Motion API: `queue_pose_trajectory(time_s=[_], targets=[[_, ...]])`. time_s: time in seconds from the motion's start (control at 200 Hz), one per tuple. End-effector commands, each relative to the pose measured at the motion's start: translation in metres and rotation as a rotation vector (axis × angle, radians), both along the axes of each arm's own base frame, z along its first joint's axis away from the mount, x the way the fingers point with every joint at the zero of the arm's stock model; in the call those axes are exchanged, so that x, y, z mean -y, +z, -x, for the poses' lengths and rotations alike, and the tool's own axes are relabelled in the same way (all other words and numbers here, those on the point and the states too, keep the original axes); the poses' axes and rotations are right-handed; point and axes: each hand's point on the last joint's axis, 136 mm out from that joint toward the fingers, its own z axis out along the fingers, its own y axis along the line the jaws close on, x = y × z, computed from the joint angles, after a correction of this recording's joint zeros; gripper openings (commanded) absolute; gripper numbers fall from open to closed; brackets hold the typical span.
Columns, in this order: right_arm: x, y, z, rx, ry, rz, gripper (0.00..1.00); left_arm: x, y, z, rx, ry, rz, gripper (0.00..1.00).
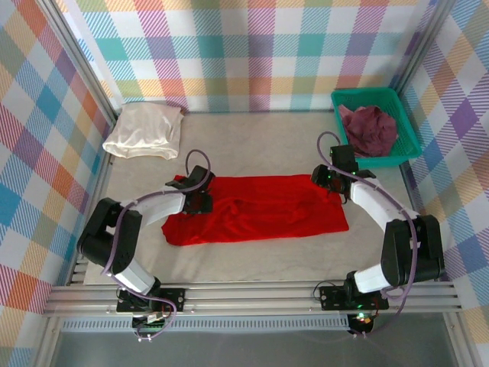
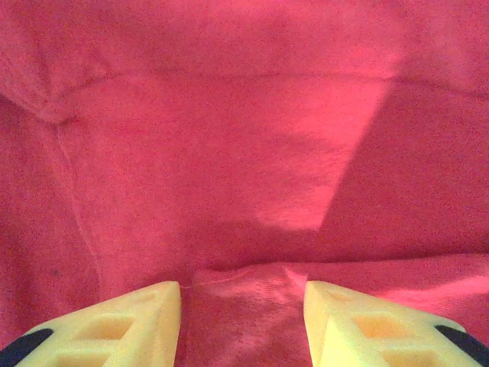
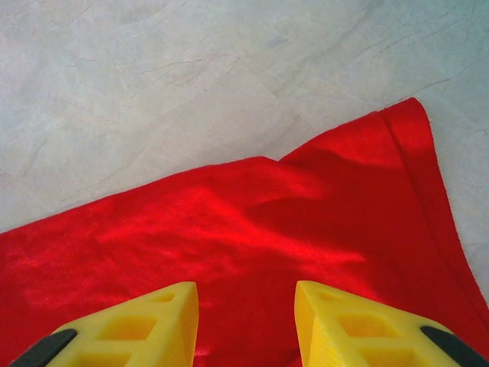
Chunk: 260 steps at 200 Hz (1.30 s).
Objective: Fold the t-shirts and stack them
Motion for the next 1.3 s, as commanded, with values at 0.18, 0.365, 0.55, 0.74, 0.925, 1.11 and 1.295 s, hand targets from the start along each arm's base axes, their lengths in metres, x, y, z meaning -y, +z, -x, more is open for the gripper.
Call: queue_pose_trajectory(time_s=[0.18,0.365,0.55,0.74,0.925,1.11,1.295], targets=[[0.000,-0.006,0.000,-0.008,0.021,0.022,0.38,-0.003,0.009,-0.004,0.048,0.034,-0.001,0.09],[-0.001,-0.004,0.000,-0.005,0.021,0.018,0.38,-0.005,0.028,0.002,0.075,0.030,-0.033,0.00],[0.000,-0.003,0.001,-0.008,0.020,0.023,0.39,-0.003,0.040,0.018,0.102,0.017,-0.077,0.00],[-0.001,-0.004,0.000,-0.013,0.022,0.020,0.39,0.006,0.033,0.039,0.096,0.002,-0.111,0.00],[-0.001,-0.007,-0.001,-0.022,0.021,0.019,0.41,0.029,0.035,0.060,0.119,-0.084,-0.195,0.00],[-0.001,-0.010,-0.004,-0.045,0.013,0.027,0.42,0.059,0.042,0.080,0.165,-0.190,-0.244,0.00],[0.006,-0.005,-0.008,-0.051,-0.010,0.055,0.44,0.094,0.069,0.090,0.253,-0.327,-0.242,0.32]])
